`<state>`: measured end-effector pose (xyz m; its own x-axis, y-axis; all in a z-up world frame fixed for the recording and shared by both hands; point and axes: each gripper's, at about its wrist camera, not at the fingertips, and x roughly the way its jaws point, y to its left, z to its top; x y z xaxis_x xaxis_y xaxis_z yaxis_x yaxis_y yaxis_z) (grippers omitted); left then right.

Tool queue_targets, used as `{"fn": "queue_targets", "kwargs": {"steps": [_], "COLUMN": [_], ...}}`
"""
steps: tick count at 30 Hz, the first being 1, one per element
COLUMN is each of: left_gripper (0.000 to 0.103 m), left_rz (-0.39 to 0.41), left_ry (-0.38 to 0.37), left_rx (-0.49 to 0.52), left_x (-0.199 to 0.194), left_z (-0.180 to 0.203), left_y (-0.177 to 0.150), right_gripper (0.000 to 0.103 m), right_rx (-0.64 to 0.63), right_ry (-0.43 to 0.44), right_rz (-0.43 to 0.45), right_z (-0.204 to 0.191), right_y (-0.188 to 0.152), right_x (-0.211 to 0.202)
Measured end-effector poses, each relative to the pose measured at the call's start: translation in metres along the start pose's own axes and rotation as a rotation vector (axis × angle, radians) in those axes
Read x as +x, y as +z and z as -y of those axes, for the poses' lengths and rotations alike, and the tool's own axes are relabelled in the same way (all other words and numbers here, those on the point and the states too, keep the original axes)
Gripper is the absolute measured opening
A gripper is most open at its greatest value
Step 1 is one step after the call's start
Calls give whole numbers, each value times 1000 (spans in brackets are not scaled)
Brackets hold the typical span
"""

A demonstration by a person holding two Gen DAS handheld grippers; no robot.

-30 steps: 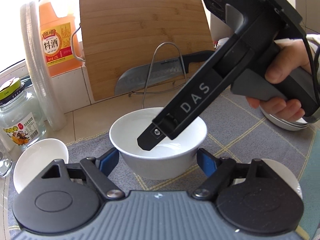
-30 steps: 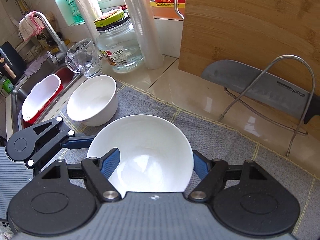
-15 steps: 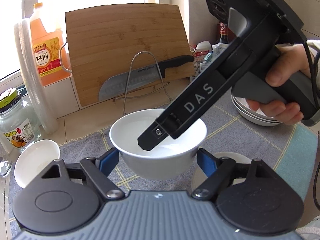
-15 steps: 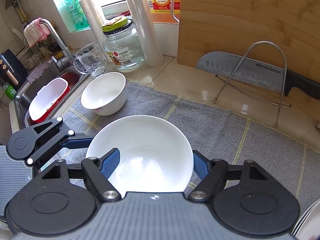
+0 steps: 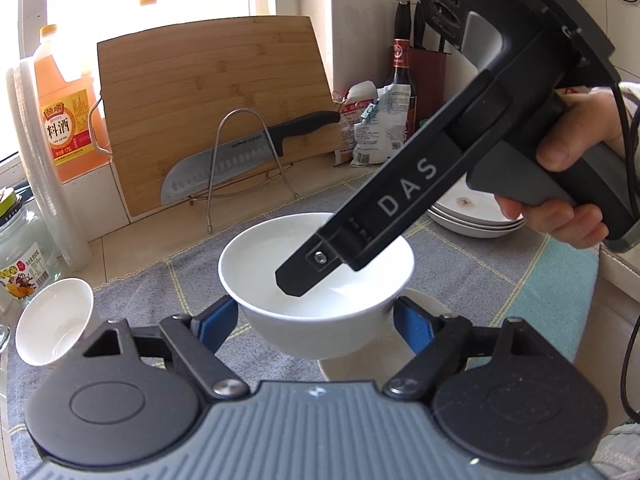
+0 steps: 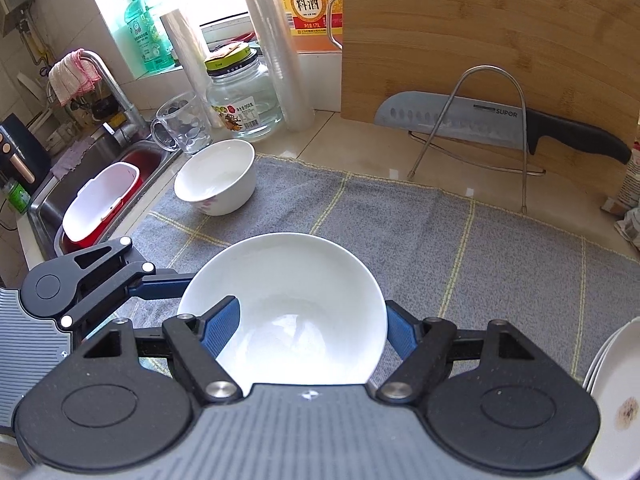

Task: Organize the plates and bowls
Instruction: 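Carry the second bowl with the right tool over the first bowl, then lower the second bowl into the first bowl and open the right tool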

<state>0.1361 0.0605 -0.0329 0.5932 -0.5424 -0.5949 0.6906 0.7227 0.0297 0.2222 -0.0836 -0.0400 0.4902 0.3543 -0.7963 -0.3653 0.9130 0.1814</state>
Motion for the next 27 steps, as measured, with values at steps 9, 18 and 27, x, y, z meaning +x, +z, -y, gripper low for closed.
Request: {"fn": "queue_targets", "kwargs": {"steps": [9,18,27], "left_gripper": [84,84,84], "left_rz": [-30,-68,-98], "left_ry": [-79,-139,-156], "left_rx": [37,64,73], "left_x": [0,10,15], "left_z": [12,24,30], "left_y": [-5,-10,-16], "right_gripper": [82,82,82], "right_rx": [79,144,173], "right_ry": [-39,-60,-55], "right_rz": [13,5,-17], "right_z": [0,6,11], "right_y": [-25,-45,-54], "right_x": [-17,-22,-18]}}
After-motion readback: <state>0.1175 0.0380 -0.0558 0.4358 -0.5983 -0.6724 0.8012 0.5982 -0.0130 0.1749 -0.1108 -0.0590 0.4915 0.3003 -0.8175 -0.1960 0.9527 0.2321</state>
